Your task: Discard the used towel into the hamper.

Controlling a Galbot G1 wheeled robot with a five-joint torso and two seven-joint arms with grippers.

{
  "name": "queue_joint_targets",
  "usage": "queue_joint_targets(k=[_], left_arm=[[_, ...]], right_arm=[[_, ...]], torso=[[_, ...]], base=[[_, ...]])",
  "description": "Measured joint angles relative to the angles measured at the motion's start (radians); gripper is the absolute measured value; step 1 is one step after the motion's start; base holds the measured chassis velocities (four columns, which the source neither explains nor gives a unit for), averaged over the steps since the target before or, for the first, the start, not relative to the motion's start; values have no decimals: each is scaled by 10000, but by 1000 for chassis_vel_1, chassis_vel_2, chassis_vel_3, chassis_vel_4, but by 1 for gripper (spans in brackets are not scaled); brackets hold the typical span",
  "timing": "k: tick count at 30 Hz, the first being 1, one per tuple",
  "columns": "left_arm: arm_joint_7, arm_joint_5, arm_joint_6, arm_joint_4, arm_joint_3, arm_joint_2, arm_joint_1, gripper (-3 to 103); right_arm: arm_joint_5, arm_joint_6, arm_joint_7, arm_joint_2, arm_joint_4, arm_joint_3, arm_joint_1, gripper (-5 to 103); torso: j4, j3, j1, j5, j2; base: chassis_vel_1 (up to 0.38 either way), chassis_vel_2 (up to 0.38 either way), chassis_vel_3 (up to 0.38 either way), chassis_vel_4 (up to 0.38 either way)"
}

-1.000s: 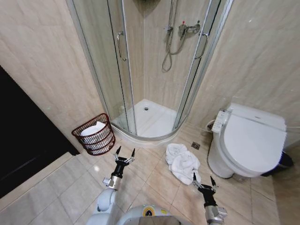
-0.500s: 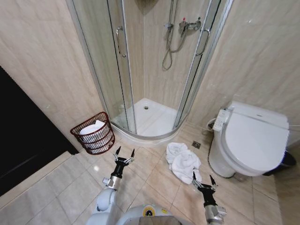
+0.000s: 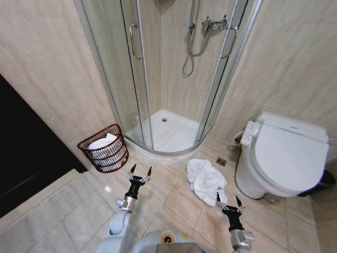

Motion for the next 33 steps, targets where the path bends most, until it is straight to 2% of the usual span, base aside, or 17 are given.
queue_joint_targets(k=[22,25,33], left_arm=[[49,-2,-16,26,-67,48,33,100],[59,29,-186,60,-83,-1,6,100],[198,58,-227,72,-111,-3,0,100]], right_arm=[[-155,5,13,0,12,-46,-1,100],[-155,8,13,0,13,-49,-5,100],[-246,57,132,0,-27,-46,36,100]], torso=[[0,-488,-413,0,-899],[0,-566,-480,-1,-1046],[0,-674,-572,0,-1244]], base=[[0,0,0,0],[0,0,0,0],[0,0,0,0]])
